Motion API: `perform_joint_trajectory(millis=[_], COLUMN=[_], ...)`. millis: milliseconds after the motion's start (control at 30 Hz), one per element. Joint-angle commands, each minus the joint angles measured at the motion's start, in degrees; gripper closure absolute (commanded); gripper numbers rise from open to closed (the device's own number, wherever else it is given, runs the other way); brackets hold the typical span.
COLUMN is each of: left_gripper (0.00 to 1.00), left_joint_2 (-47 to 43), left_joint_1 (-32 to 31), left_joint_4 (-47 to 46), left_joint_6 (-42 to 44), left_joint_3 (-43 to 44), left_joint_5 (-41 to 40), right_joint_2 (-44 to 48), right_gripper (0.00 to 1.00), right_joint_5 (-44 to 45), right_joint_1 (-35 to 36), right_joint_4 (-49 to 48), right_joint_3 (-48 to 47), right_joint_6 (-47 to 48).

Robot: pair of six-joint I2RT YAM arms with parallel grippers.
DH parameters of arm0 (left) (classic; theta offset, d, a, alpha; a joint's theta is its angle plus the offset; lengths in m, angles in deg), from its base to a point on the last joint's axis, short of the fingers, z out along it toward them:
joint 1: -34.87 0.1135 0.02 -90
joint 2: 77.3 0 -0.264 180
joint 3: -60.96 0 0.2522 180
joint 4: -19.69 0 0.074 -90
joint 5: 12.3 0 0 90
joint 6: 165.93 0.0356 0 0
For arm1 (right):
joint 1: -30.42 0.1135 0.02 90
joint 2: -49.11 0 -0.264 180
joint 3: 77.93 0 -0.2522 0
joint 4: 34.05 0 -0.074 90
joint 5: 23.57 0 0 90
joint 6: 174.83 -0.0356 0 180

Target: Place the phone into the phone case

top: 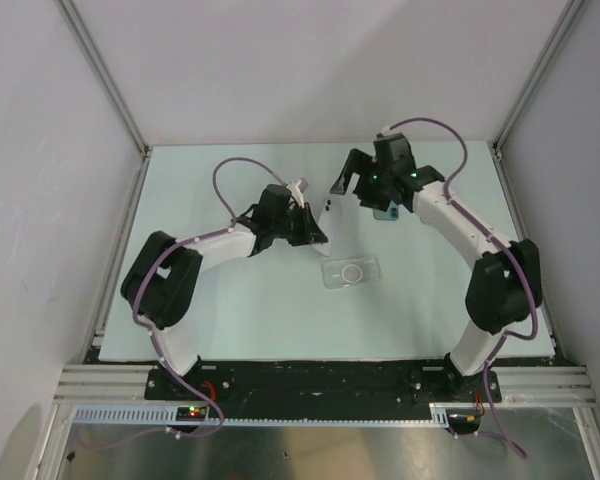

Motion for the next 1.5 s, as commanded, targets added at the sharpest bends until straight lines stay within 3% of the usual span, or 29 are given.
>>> perform_joint_trajectory(millis=[0,167,333,467,600,900,1100,1267,1467], left_gripper=[1.0,1.0,1.0,1.0,1.0,1.0,1.0,1.0,1.0], left_joint_2=[-9.21,-16.65,-23.84,-26.57,-27.92,-22.99,-12.5,-10.24,-10.54], left_joint_1=[-3.46,-8.51,-13.0,-17.21,-19.22,-21.96,-24.92,-26.69,-28.76], left_joint_4=[10.99,18.49,19.28,11.0,-4.59,-39.76,-74.68,-81.13,-81.96], left_joint_6=[15.63,24.91,34.95,49.78,62.17,93.47,122.0,126.66,128.36], left_joint_3=[3.16,3.09,-0.36,-4.11,-8.16,-15.28,-17.22,-17.37,-17.95], left_joint_5=[-12.63,-32.47,-53.79,-68.83,-76.39,-82.85,-80.89,-78.75,-77.24], right_joint_2=[5.6,7.91,11.63,14.55,17.12,20.17,20.13,19.74,14.65], right_gripper=[0.04,0.04,0.04,0.04,0.04,0.05,0.05,0.06,0.07], right_joint_5=[0.49,-0.27,-2.63,-8.53,-11.96,-22.52,-30.09,-32.48,-34.84], right_joint_1=[-1.64,-2.08,-3.26,-5.4,-5.84,-8.79,-9.56,-8.88,-8.8], right_joint_4=[1.84,3.09,3.05,1.1,0.51,-3.59,-7.88,-9.52,-9.83], right_joint_3=[-0.77,-0.34,1.45,4.44,5.88,6.88,6.89,6.85,3.41], right_joint_6=[2.61,3.24,3.0,1.1,0.03,-5.08,-8.45,-9.03,-6.79])
